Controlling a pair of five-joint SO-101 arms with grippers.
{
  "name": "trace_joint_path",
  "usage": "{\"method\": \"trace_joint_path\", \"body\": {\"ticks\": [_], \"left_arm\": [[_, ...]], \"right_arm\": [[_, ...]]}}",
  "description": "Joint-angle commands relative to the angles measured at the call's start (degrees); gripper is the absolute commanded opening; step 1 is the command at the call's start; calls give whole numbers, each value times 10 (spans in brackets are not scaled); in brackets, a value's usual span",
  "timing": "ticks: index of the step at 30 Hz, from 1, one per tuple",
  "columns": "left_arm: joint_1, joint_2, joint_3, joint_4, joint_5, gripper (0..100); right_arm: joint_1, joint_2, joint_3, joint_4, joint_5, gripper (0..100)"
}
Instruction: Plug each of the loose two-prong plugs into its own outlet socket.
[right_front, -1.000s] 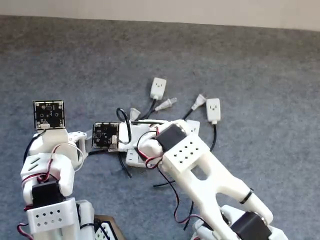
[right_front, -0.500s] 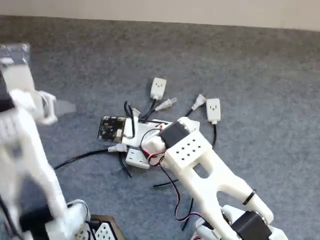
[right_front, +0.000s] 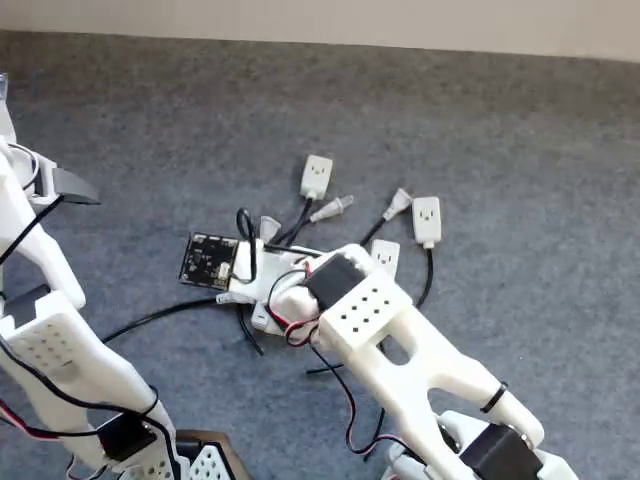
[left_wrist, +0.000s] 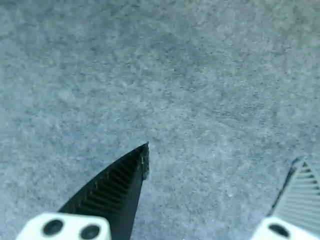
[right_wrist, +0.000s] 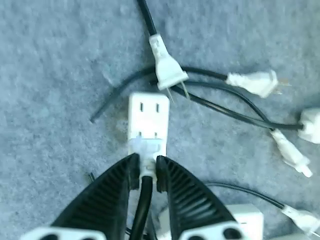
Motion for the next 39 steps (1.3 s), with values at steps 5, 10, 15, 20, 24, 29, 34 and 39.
{"method": "trace_joint_path", "body": {"ticks": [5,10,15,20,24,29,34,39], "left_arm": [[-11,2,-27,1,-7,415],[-15,3,-25,1,-7,415],[-19,3,-25,1,-7,415],[-19,3,-25,1,-7,415],[-19,3,-26,1,-7,415],[-17,3,-25,2,-7,415],[-9,-1,-27,5,-7,415],[-5,-2,-27,6,-14,412]], "right_arm": [[-8,-18,60,-65,-19,6],[-7,-18,60,-73,-16,6],[21,-7,57,-78,0,6],[37,67,54,-81,4,6],[36,74,36,-77,4,6],[21,83,-7,-60,4,6],[-7,180,15,-101,-1,6],[-4,237,30,-164,-38,9]]}}
